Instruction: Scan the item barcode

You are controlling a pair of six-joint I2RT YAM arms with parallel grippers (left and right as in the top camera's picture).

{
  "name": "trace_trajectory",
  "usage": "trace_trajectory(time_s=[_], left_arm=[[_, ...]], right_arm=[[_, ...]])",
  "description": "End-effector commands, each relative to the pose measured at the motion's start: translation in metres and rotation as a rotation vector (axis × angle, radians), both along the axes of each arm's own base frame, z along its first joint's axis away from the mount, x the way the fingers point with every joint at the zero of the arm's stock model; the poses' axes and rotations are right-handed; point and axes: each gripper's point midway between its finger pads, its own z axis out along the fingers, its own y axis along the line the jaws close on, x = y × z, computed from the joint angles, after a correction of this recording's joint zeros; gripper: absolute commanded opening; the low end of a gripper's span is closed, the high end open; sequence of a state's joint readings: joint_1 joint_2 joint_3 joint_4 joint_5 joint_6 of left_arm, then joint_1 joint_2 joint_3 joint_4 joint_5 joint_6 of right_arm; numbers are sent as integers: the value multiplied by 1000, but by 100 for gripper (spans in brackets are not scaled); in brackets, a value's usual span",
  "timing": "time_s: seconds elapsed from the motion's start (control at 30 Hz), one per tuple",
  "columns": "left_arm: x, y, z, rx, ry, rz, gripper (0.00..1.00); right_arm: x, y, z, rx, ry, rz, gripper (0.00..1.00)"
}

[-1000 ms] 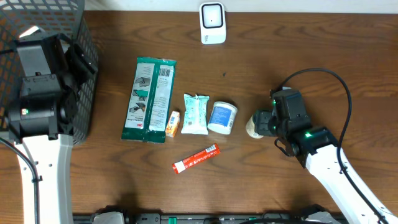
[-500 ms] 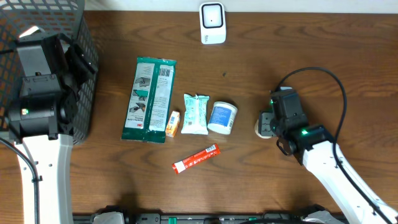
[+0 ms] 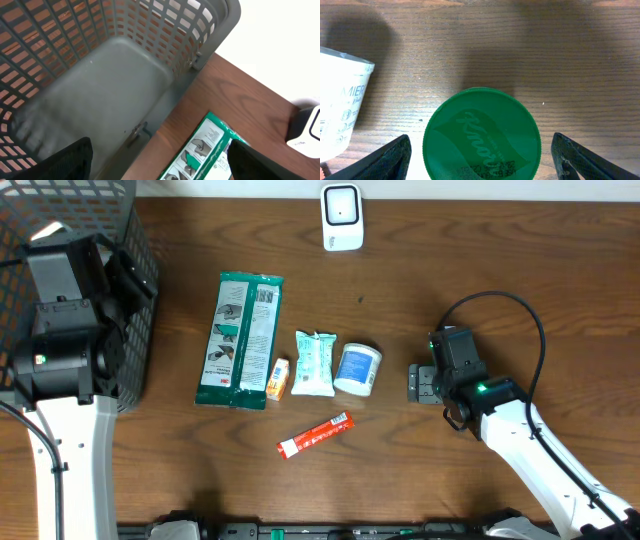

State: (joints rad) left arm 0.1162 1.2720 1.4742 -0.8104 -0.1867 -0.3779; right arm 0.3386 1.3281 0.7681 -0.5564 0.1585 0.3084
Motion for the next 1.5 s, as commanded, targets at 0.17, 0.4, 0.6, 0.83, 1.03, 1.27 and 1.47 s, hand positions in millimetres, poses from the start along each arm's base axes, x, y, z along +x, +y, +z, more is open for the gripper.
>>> trace_trajectory(time_s=[0.17, 0.4, 0.6, 0.83, 1.03, 1.27, 1.47], left_arm=[[0, 3, 1, 7, 0, 9, 84], [0, 3, 1, 7, 0, 9, 84], [0, 3, 1, 7, 0, 9, 84], [0, 3, 1, 7, 0, 9, 84], [0, 3, 1, 7, 0, 9, 84], [0, 3, 1, 7, 0, 9, 84], [0, 3, 1, 7, 0, 9, 84]], right_arm=[[3, -8, 24, -3, -79, 0, 85], [3, -7, 60, 37, -199, -1, 91], [1, -8, 87, 62, -289, 4, 94], [1, -8, 86, 62, -287, 3, 97], [1, -8, 80, 55, -265, 4, 99], [2, -3, 62, 60, -200, 21, 99], [8, 0, 79, 83, -213, 21, 95]])
